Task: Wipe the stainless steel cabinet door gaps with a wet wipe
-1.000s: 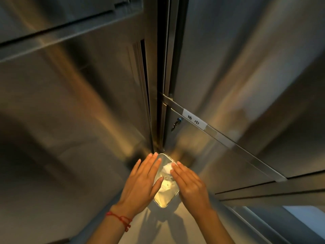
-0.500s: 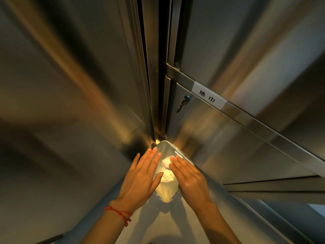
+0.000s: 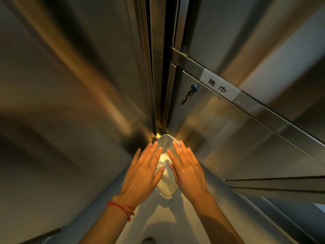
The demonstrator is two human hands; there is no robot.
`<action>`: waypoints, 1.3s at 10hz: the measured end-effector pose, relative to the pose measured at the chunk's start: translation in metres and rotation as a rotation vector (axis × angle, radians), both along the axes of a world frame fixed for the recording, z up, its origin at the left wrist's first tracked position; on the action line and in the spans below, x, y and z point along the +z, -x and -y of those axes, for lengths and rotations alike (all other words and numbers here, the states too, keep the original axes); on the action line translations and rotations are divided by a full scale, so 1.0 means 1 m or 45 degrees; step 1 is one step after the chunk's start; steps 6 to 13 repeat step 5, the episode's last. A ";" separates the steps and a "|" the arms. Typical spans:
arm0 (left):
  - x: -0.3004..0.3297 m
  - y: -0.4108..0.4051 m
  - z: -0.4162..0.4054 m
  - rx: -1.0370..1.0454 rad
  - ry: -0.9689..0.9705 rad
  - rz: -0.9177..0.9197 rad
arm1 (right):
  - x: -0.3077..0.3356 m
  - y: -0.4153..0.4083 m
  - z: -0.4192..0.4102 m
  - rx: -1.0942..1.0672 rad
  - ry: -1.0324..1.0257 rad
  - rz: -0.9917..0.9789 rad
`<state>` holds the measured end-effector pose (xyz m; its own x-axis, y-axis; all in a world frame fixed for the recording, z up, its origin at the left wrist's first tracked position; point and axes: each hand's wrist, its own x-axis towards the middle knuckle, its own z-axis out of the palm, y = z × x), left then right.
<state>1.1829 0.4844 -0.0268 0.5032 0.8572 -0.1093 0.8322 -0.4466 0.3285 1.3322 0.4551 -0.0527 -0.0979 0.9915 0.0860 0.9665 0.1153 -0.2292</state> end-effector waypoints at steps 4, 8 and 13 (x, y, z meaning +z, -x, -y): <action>-0.002 0.007 0.004 -0.040 -0.100 -0.052 | 0.022 0.003 0.008 -0.042 0.340 -0.036; 0.009 0.005 0.008 -0.010 -0.100 -0.020 | 0.026 0.001 0.010 -0.072 0.345 -0.037; 0.009 0.005 0.008 -0.010 -0.100 -0.020 | 0.026 0.001 0.010 -0.072 0.345 -0.037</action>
